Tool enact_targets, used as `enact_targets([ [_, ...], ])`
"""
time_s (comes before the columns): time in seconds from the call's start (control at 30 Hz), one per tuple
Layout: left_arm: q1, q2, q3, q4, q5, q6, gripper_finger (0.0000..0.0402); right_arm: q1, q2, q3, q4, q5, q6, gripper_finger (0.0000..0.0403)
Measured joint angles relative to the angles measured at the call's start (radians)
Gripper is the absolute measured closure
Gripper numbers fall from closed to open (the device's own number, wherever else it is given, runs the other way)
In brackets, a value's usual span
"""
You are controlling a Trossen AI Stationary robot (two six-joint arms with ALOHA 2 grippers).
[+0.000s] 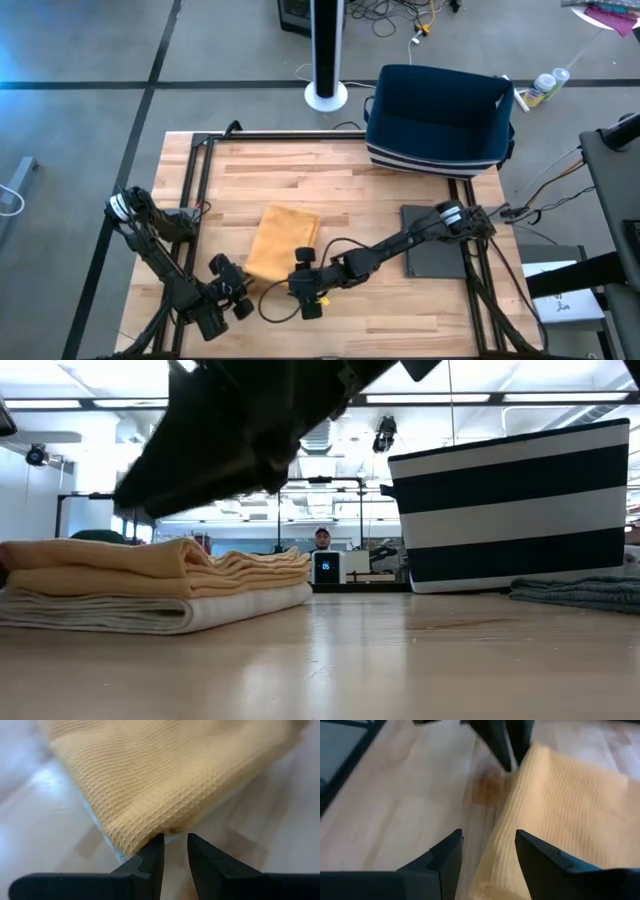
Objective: Fold towel
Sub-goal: Stack the yellow towel on the white towel
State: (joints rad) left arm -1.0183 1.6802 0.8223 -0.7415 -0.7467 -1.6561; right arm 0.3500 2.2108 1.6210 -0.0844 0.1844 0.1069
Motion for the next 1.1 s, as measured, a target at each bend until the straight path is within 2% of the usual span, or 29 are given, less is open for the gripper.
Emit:
enact_targets([
  [0.2, 0.001, -0.002, -0.007, -0.104, 0.018, -0.044, 0.0324, 0.006, 0.053, -0.02, -0.008, -0.002, 0.008, 0.0236],
  [0.4, 0.002, 0.002, -0.054, -0.105, 0.029, -0.104, 0.0324, 0.013, 0.054, -0.017, -0.004, -0.007, 0.006, 0.0228],
  [0.7, 0.001, -0.011, -0.075, -0.209, 0.058, -0.196, 0.0324, 0.013, -0.02, -0.013, -0.026, -0.011, -0.048, 0.0224],
  [0.93, -0.009, -0.088, 0.01, -0.403, 0.165, -0.18, 0.0324, -0.003, -0.14, -0.034, -0.232, 0.047, -0.087, 0.0232],
  [1.03, -0.014, -0.142, 0.053, -0.393, 0.101, -0.121, 0.0324, -0.025, -0.213, -0.099, -0.217, 0.1, -0.112, 0.0238],
  [1.1, -0.014, -0.17, 0.056, -0.316, 0.003, -0.076, 0.0324, -0.054, -0.263, -0.169, -0.158, 0.103, -0.123, 0.0243],
])
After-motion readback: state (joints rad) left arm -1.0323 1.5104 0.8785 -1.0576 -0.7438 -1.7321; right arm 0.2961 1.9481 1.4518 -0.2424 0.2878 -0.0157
